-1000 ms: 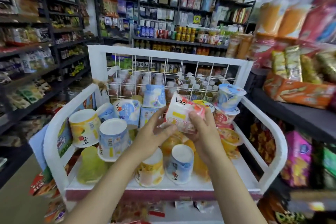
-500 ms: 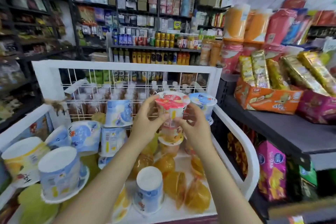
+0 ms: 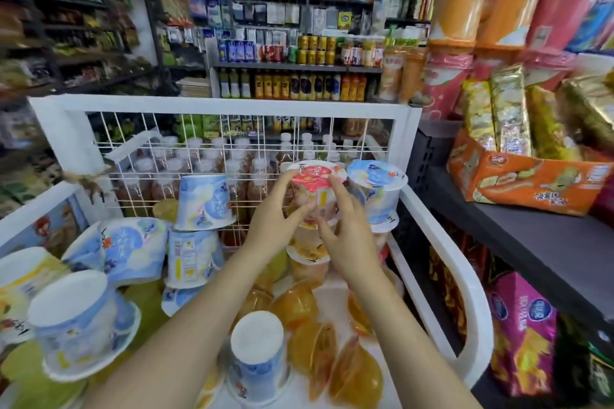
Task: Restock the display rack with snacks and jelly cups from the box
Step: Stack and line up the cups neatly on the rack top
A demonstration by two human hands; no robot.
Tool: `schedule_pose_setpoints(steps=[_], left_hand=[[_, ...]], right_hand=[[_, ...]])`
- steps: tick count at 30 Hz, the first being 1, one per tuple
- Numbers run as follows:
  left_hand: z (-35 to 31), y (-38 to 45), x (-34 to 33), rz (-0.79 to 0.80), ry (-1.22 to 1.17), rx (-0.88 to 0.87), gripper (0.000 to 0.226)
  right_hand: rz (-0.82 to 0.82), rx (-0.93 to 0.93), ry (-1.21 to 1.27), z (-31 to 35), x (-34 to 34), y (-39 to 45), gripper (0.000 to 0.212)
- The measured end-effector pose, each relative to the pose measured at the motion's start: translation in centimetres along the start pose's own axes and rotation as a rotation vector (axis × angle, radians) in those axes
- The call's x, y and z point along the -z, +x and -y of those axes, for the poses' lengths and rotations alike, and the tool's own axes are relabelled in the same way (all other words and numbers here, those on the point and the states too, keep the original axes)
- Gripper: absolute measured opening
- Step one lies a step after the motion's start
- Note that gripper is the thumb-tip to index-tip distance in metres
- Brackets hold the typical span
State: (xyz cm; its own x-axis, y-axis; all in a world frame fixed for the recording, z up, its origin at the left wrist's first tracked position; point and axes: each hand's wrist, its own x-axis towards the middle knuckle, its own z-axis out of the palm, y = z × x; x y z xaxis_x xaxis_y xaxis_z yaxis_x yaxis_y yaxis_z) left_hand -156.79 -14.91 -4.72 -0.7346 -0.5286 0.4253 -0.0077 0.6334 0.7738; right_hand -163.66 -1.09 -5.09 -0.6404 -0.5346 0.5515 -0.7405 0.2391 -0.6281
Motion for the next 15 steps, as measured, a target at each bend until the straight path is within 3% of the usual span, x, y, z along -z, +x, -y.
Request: schedule_pose_setpoints(steps=[6, 9, 11, 13, 15], left_hand=[[-0.9, -1.9, 3.1, 0.198, 0.181, -0.057, 0.081], [-0.3, -5.7, 5.8, 0.147, 0.319, -0.091, 0.071], [0.9, -9.0, 7.5, 0.079, 0.419, -0.120, 0.052], [2.2, -11.9, 8.9, 0.119, 0.480, -0.103, 0.051], [3.7, -13.9, 9.5, 0.257, 0.566, -0.034, 0.067]], right_hand=[[-0.068, -0.005, 0.034, 1.0, -0.1, -1.7, 0.074], [-0.117, 0.018, 0.035, 1.7, 0.0, -4.4, 0.053], [0.023, 0.054, 0.064, 2.8, -0.9, -6.3, 0.030], [0.205, 0.117, 0.065, 3.9, -2.3, -8.0, 0.020], [0.397, 0.128, 0.028, 4.9, -3.6, -9.5, 0.043]])
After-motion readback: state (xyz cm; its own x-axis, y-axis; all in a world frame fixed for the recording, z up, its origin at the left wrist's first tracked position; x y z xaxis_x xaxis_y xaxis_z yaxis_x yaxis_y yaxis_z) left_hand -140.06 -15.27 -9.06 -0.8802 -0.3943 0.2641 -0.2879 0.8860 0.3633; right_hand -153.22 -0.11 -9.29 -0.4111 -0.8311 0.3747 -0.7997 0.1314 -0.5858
